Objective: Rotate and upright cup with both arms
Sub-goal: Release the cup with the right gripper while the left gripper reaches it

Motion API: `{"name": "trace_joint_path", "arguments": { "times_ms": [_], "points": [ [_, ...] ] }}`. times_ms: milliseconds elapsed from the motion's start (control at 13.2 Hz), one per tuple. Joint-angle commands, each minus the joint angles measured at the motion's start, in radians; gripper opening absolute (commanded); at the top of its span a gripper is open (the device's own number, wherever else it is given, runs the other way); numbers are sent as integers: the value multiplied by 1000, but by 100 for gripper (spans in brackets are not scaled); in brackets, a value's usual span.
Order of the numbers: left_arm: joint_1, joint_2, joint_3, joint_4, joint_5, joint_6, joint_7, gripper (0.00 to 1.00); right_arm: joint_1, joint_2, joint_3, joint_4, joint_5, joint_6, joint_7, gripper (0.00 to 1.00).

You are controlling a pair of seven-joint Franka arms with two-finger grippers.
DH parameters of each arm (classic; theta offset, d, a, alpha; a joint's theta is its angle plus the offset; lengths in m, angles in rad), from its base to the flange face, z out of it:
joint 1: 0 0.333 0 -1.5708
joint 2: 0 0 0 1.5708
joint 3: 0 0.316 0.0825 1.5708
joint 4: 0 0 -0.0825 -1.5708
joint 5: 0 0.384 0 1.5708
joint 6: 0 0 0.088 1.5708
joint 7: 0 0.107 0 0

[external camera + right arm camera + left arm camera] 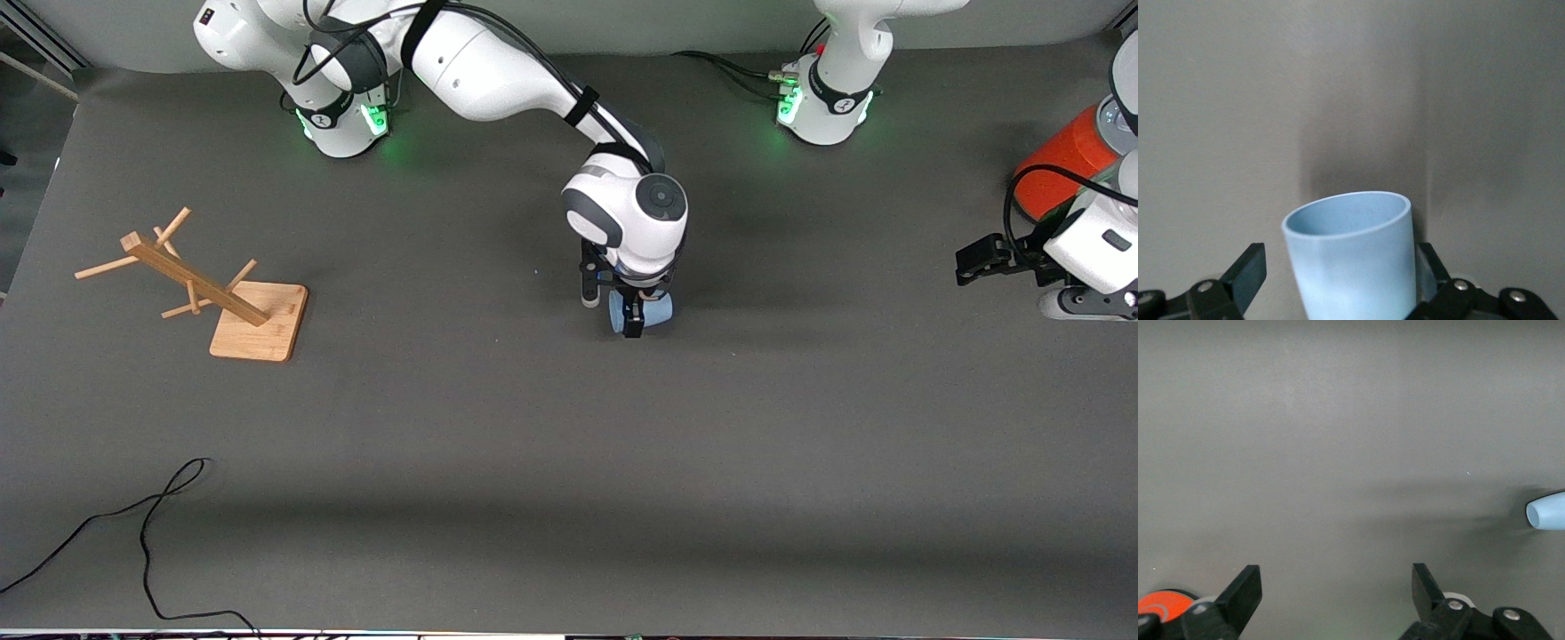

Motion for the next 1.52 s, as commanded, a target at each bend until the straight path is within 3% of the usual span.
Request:
{"name": "trace_joint_path", "arguments": {
  "times_ms": [0, 227, 455, 682, 833, 1061, 1212, 1439],
  "points": [
    [2, 11, 1, 27, -4, -13, 15, 100, 6, -134, -3, -13, -7, -170, -65, 100],
    [1, 11, 1, 25, -4, -15, 2, 100, -9, -257, -8, -16, -2, -364, -225, 100],
    [-22, 10, -9, 27, -6, -25, -8, 100, -102, -415, -13, -44, -1, -531, -517, 100],
    [-92, 13, -35, 45, -6, -25, -118, 100, -242, -596, -16, -166, -2, -577, -875, 100],
    [-155, 36, -73, 61, -1, -22, -276, 100, -348, -663, -17, -197, -2, -614, -1103, 100],
    [-243, 154, -150, 175, 10, -13, -535, 100, -481, -731, -39, -225, -2, -627, -1461, 100],
    [-333, 293, -165, 298, 32, -9, -716, 100, -578, -806, -34, -303, -2, -591, -1622, 100],
    [-546, 550, -164, 526, 219, -5, -923, 100, -705, -935, -26, -486, -2, -437, -1886, 100]
  ]
}}
